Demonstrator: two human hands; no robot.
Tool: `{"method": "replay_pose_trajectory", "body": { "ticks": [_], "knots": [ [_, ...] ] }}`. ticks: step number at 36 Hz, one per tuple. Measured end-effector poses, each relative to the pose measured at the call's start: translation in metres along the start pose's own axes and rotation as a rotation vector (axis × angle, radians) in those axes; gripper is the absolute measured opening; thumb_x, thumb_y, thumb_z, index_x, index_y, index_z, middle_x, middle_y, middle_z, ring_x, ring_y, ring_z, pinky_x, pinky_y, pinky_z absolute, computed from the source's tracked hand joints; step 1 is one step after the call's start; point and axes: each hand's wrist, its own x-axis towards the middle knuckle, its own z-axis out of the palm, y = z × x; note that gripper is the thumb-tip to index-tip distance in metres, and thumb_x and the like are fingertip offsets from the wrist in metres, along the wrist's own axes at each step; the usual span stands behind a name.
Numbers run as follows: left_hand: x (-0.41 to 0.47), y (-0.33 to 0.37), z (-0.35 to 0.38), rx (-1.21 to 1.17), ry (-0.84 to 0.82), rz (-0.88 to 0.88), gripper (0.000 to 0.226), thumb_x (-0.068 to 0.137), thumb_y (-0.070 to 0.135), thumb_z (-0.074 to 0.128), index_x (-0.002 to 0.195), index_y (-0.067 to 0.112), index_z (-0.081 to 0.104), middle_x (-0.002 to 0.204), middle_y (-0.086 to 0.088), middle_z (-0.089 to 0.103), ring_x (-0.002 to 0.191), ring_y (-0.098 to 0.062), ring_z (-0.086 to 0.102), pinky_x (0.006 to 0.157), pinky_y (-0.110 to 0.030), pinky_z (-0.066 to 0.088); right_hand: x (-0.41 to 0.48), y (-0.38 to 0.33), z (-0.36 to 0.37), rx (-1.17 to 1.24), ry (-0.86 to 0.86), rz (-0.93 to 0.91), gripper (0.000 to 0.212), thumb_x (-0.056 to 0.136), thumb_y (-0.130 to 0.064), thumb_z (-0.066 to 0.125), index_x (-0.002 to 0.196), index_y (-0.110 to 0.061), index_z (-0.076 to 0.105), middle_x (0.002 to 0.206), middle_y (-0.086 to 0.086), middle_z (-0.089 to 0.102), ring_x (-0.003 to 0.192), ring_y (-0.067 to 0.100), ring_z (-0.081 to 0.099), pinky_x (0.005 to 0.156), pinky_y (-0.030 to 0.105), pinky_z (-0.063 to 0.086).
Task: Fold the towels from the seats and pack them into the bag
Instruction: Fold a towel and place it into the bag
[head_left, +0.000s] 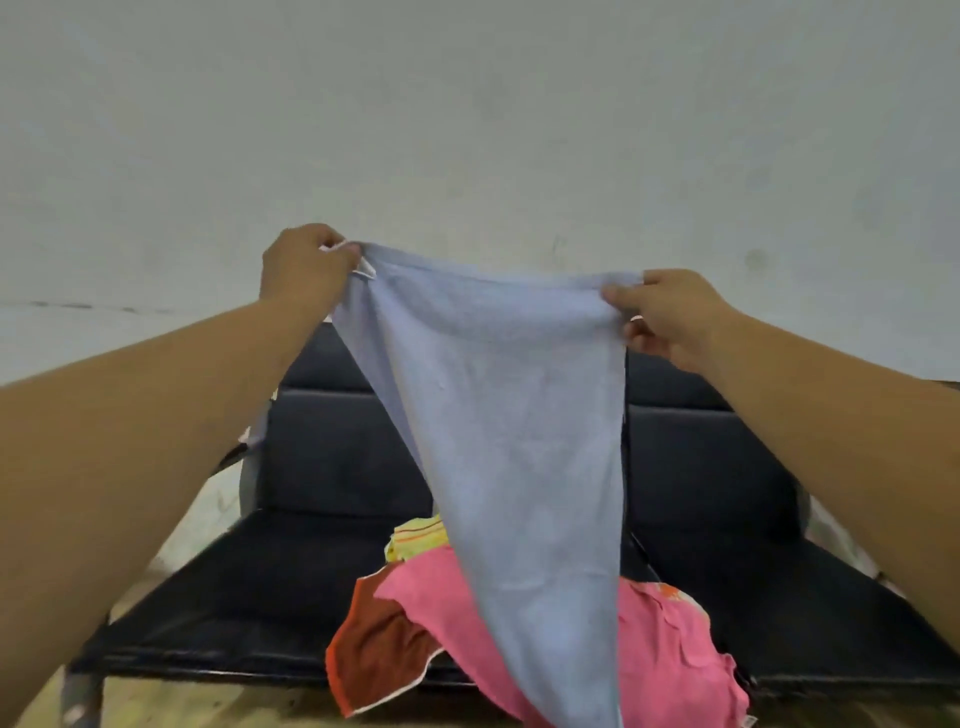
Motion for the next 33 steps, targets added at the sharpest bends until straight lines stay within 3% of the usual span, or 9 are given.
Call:
{"method": "replay_pose_trajectory", "body": {
  "ticks": [5,8,11,16,19,22,26,30,33],
  "knots": [
    [-0.018,-0.029,-0.017,0.065,-0.147,-0.160,0.017,0.085,0.028,0.073,0.079,0.012,0.069,0.080,-0.006,0.063,0.078,-0.021,0.055,0.071,-0.035,0.048,-0.010,0.009,0.004,-0.025,-0.004,0.001,0.024,0.092,-0.016,0.073,0.107,0.002,0.067,0.086,0.010,0.055,0.052,0.011,0.047,0.049,0.023,0.044],
    [-0.032,-0.038,-0.020,-0.105,-0.328,-0.262,0.009,0.086,0.017,0.074,0.084,0.009,0.069,0.083,-0.007,0.063,0.076,-0.020,0.056,0.072,-0.033,0.055,-0.011,0.015,0.012,-0.073,-0.012,0.016,0.031,0.092,-0.017,0.073,0.114,0.003,0.066,0.090,0.012,0.058,0.055,0.012,0.048,0.050,0.023,0.046],
    [-0.050,-0.034,-0.022,-0.274,-0.564,-0.266,0.006,0.093,0.010,0.065,0.099,0.009,0.067,0.084,-0.005,0.062,0.065,-0.012,0.055,0.050,-0.020,0.050,-0.014,0.021,0.024,-0.194,-0.082,0.064,0.019,0.095,-0.016,0.067,0.107,-0.001,0.065,0.088,0.011,0.060,0.062,0.014,0.052,0.058,0.025,0.050],
    [-0.069,-0.022,-0.020,-0.409,-0.900,-0.267,0.011,0.096,0.014,0.058,0.096,0.007,0.068,0.082,-0.004,0.063,0.073,-0.010,0.057,0.060,-0.017,0.051,-0.023,0.032,0.049,-0.358,-0.202,0.083,0.021,0.096,-0.015,0.060,0.105,0.002,0.069,0.106,0.017,0.072,0.095,0.029,0.070,0.092,0.037,0.058],
    [-0.079,-0.016,-0.014,-0.604,-0.981,-0.332,0.017,0.096,0.009,0.054,0.097,0.003,0.070,0.086,-0.006,0.069,0.079,-0.012,0.065,0.066,-0.020,0.056,-0.033,0.037,0.064,-0.286,-0.257,0.058,0.018,0.096,-0.015,0.063,0.104,-0.001,0.071,0.110,0.017,0.072,0.105,0.029,0.069,0.095,0.040,0.057],
    [-0.084,-0.014,-0.010,-0.822,-1.041,-0.423,0.026,0.086,0.005,0.053,0.102,0.000,0.073,0.100,-0.014,0.072,0.091,-0.020,0.070,0.073,-0.026,0.060,-0.043,0.038,0.075,-0.149,-0.330,0.071,0.008,0.097,-0.013,0.064,0.100,-0.008,0.069,0.104,0.015,0.071,0.088,0.023,0.070,0.077,0.033,0.061],
    [-0.095,-0.016,0.005,-0.672,-1.022,-0.275,0.024,0.092,-0.006,0.056,0.107,0.006,0.072,0.106,-0.011,0.073,0.100,-0.019,0.070,0.078,-0.023,0.058,-0.053,0.041,0.087,-0.119,-0.342,0.021,0.007,0.100,-0.012,0.059,0.103,-0.011,0.065,0.106,0.014,0.069,0.094,0.026,0.067,0.074,0.034,0.060],
    [-0.101,-0.019,0.013,-0.483,-0.948,-0.144,0.015,0.091,0.001,0.065,0.104,0.006,0.072,0.091,-0.009,0.071,0.086,-0.013,0.068,0.075,-0.022,0.056,-0.061,0.043,0.091,-0.123,-0.330,-0.057,0.015,0.098,-0.011,0.062,0.111,-0.019,0.060,0.108,0.015,0.067,0.097,0.030,0.070,0.074,0.034,0.062],
    [-0.107,-0.019,0.018,-0.404,-0.938,-0.092,0.011,0.090,0.010,0.069,0.100,0.006,0.073,0.087,-0.005,0.072,0.079,-0.013,0.069,0.073,-0.022,0.056,-0.065,0.049,0.094,-0.095,-0.334,-0.107,0.010,0.096,-0.008,0.063,0.095,-0.018,0.065,0.108,0.016,0.067,0.097,0.030,0.069,0.074,0.033,0.060]
  ]
}}
